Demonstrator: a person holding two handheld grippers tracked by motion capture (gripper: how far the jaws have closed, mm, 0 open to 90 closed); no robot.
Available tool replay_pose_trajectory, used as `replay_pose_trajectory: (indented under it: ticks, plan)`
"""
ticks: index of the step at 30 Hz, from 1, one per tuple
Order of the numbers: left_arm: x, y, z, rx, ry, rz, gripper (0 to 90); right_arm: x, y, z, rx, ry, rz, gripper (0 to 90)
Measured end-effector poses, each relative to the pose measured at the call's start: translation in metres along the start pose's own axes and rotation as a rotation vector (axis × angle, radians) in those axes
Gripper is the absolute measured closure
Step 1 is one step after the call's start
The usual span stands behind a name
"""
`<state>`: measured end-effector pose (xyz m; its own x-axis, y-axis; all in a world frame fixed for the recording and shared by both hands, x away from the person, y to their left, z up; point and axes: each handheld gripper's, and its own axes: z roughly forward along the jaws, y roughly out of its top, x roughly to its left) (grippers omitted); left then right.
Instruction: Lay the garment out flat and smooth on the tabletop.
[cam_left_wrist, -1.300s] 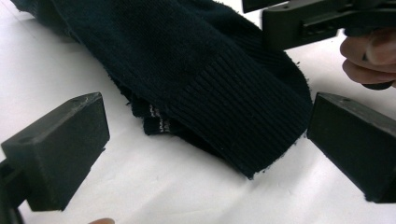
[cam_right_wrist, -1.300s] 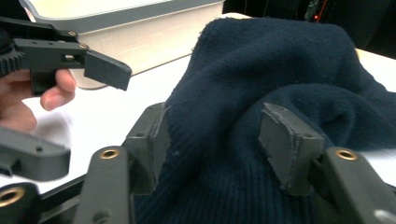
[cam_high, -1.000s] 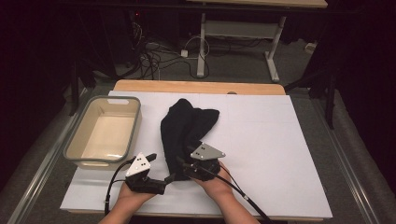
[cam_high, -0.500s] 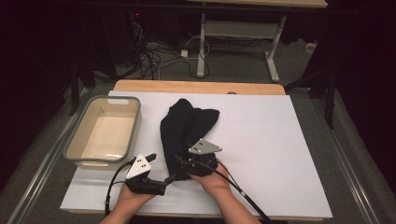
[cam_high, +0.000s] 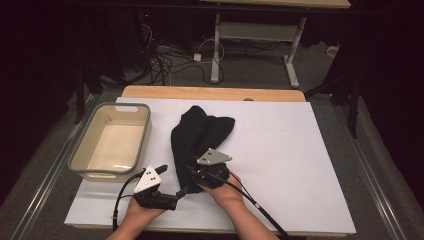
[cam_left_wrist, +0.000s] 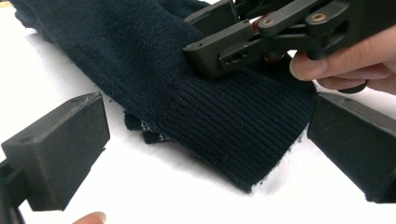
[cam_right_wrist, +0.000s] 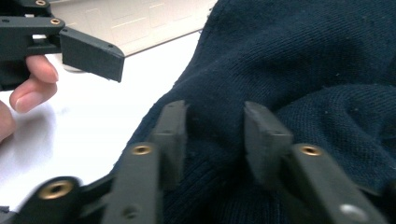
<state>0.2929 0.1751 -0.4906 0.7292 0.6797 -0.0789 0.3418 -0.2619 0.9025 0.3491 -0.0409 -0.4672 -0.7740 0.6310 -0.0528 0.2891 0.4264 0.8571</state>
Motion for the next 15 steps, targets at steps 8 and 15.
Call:
replay_pose_trajectory:
  ticks: [8,15]
  plan:
    - [0.001,0.0,0.0,-0.003,-0.005,-0.009,0.0,0.0,-0.001,-0.005,-0.022,-0.018,-0.03,85.6]
    - [0.001,-0.001,-0.001,-0.011,-0.01,-0.009,0.0,-0.004,0.0,-0.022,-0.076,-0.042,-0.023,87.0]
